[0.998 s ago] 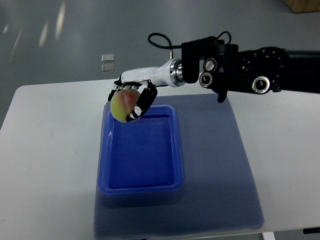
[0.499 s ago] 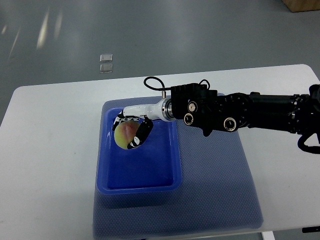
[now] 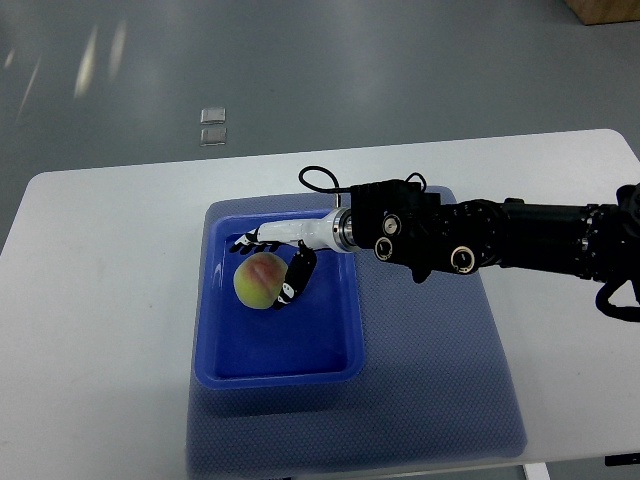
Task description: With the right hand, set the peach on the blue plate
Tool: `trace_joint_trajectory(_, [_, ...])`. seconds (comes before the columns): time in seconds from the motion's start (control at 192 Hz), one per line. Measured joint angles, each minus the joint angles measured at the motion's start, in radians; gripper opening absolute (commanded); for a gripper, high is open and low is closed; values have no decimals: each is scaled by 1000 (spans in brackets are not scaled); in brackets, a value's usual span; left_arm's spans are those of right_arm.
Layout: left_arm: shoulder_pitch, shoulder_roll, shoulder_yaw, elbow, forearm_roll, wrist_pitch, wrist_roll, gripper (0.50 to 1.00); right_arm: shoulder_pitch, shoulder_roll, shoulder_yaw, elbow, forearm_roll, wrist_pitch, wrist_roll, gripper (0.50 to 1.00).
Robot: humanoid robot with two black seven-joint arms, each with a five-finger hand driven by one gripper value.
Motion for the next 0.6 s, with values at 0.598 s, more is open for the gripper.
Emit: trace_joint_trajectory(0.598, [0, 0, 0, -2, 3, 0, 0, 1000, -268, -247, 919, 31, 112, 1, 7, 928])
